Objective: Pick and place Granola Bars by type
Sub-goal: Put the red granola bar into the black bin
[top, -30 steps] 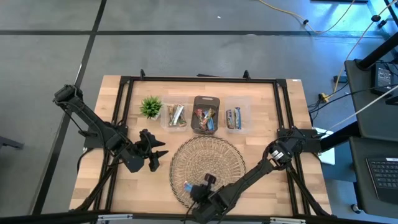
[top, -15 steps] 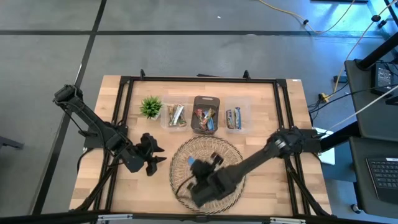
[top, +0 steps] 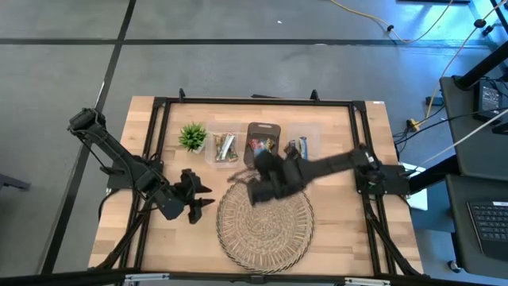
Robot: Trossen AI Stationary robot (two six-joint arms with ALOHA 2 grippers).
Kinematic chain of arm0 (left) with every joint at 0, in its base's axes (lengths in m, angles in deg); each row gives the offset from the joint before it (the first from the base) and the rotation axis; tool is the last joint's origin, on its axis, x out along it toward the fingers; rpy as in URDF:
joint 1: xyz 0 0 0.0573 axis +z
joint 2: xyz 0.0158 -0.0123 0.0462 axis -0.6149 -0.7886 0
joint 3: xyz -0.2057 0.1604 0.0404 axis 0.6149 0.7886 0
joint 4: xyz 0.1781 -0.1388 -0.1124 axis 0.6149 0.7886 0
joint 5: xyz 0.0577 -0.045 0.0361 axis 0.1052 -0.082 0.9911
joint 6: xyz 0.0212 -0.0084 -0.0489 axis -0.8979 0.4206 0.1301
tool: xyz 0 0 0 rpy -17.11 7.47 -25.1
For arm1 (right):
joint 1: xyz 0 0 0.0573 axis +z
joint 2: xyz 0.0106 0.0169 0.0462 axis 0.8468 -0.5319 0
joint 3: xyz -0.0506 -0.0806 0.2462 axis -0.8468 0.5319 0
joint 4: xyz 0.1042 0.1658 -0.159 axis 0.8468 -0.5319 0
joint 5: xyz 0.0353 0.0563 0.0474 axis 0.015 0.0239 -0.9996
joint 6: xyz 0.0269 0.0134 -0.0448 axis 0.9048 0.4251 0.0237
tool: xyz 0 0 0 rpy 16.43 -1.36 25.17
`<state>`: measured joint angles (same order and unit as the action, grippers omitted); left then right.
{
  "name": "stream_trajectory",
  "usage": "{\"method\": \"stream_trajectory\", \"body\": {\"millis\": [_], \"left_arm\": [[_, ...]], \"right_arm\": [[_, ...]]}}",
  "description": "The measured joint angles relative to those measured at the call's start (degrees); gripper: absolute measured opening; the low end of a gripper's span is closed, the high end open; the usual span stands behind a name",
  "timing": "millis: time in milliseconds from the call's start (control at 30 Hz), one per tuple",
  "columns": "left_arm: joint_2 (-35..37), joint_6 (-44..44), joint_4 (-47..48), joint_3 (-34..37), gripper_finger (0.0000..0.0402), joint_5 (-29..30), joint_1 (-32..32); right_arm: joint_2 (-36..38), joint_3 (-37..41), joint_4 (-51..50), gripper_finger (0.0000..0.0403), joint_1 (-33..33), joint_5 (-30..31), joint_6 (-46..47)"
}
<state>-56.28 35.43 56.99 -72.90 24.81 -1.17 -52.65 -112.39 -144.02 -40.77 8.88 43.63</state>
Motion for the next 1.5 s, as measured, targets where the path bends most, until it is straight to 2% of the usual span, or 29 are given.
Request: {"method": "stream_trajectory", "body": {"millis": [100,267,500,733,833,1033,1500], "left_arm": [[0.0,0.0,-0.5,0.0,0.0182,0.7,0.0],[0.0,0.0,-0.5,0.0,0.018,1.3,0.0],[0.0,0.0,-0.5,0.0,0.0181,6.3,0.0],[0.0,0.0,-0.5,0.0,0.0182,9.9,0.3],[0.0,0.0,-0.5,0.0,0.018,9.9,1.2],[0.0,0.1,-0.5,0.0,0.0182,8.7,3.1],[0.0,0.7,-0.5,0.0,0.018,7.8,3.7]], "right_arm": [[0.3,2.4,1.5,0.0064,-4.7,-2.2,-4.2],[0.0,11.6,3.8,0.0064,-10.2,-2.5,-5.6],[0.0,21.5,17.4,0.0064,-14.9,-5.5,-10.3],[0.0,23.6,22.8,0.0064,-18.7,-7.3,-15.0],[0.1,23.6,23.7,0.0064,-19.8,-8.8,-16.0],[0.1,26.5,33.7,0.0064,-21.7,-13.5,-19.4],[0.1,34.7,44.8,0.0064,-23.7,-20.3,-19.2]]}}
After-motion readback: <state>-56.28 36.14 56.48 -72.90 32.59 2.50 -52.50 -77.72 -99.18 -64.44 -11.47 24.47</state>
